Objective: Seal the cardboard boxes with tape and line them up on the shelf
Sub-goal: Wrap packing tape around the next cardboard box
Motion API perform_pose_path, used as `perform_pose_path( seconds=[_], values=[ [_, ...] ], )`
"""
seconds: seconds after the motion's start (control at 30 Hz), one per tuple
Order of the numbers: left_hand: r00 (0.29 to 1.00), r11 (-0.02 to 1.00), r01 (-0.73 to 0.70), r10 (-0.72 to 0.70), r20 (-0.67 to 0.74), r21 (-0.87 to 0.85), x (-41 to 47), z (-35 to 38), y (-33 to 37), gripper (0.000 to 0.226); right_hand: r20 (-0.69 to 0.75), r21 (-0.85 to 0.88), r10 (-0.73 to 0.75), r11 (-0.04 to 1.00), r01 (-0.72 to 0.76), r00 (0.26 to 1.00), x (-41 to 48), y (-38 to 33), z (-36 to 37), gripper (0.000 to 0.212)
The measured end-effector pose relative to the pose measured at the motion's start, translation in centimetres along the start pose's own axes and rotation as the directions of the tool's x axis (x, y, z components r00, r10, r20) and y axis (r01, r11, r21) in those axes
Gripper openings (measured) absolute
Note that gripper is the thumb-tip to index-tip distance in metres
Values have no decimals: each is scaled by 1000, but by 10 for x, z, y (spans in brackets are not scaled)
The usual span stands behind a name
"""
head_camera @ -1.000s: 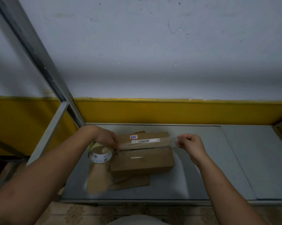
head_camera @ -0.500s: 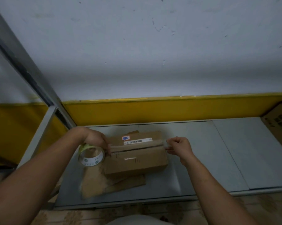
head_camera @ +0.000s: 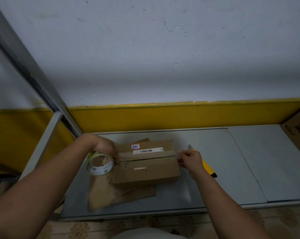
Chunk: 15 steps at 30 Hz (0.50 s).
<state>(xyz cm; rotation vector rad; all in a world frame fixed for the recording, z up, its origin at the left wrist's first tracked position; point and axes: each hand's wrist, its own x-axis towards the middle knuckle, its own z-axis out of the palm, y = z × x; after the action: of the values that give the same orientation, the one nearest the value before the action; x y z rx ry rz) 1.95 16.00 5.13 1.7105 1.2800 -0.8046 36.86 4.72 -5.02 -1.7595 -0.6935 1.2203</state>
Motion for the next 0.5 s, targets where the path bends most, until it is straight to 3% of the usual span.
perform_pose_path(
  seconds=[0.27, 0.37, 0.5],
  values=[
    [1000, 1000, 5, -5, 0, -21, 1, 3, 5, 27, -6, 73, 85, 994, -84, 996, 5, 24, 3, 7],
    [1000, 1000, 1, -1, -6, 2, 1, 2, 9, 25, 21, 168, 192, 967, -193, 981, 7, 31, 6, 23],
    [1000, 1000, -1, 1, -11, 19, 3, -1, 11, 27, 52, 257, 287, 922, -290, 957, 8, 29, 10, 27]
  ],
)
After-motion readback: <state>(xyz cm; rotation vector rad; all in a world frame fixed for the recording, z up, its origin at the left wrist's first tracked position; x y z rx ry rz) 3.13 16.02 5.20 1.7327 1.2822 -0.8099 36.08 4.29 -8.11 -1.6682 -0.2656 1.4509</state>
